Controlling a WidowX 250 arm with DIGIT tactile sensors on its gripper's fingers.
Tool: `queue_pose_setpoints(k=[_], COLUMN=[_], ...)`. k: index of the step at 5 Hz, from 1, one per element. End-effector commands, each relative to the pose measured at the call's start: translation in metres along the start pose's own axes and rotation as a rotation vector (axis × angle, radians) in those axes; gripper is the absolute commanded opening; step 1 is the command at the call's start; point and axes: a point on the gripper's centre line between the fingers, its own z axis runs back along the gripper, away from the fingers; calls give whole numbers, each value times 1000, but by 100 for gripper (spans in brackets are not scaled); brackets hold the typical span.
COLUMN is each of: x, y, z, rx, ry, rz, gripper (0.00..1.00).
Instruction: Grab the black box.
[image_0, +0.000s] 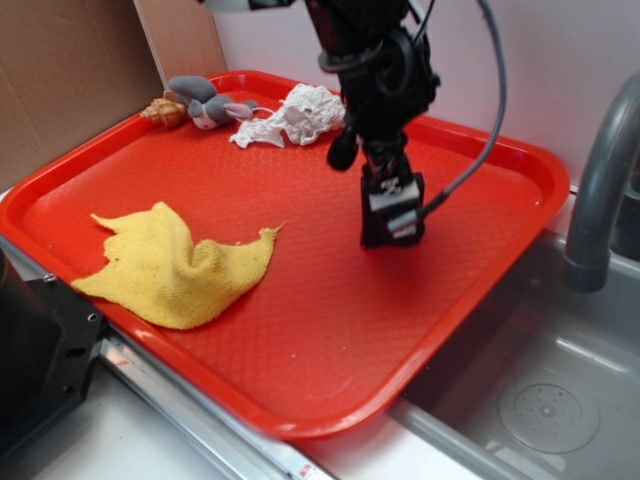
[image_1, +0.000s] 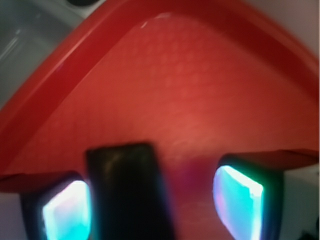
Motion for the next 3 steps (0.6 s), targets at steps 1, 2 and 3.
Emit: queue_pose_setpoints(k=[1,2,3], x=[5,3,-39], y=[-10,-10,-2], z=[9,30,93], rx=[4,37,145], ry=[-12,-13,-2], rz=[29,51,283], gripper=[0,0,0])
